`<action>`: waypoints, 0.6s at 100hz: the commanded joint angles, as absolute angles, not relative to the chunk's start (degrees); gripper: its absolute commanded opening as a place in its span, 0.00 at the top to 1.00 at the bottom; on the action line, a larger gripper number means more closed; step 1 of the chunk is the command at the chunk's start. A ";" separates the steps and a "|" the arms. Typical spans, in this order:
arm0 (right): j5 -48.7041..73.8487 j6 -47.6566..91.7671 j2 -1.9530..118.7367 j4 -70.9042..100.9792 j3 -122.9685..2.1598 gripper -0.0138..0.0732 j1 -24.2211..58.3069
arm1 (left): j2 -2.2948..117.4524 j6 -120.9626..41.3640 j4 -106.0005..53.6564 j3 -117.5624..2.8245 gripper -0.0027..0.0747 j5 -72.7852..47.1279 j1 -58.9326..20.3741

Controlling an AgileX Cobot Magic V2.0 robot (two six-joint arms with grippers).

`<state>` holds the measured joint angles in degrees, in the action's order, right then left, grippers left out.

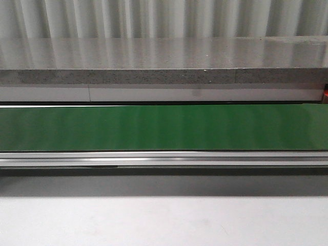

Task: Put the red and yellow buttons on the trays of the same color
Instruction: 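Lower the red button into the red tray and open the right gripper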

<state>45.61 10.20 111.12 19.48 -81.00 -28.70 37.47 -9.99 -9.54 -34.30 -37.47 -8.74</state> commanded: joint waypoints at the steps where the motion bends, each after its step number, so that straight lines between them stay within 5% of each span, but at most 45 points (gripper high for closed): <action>1: 44.71 10.36 107.84 20.71 -82.79 0.39 -29.11 | 37.43 -9.96 -10.12 -35.80 0.99 -33.42 -9.25; 60: 45.84 12.01 93.18 19.96 -82.79 0.39 -27.20 | 37.43 -9.96 -10.12 -35.80 0.99 -33.42 -9.25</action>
<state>46.20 10.81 98.94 19.50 -81.00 -28.32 37.47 -9.99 -9.54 -34.30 -37.47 -8.74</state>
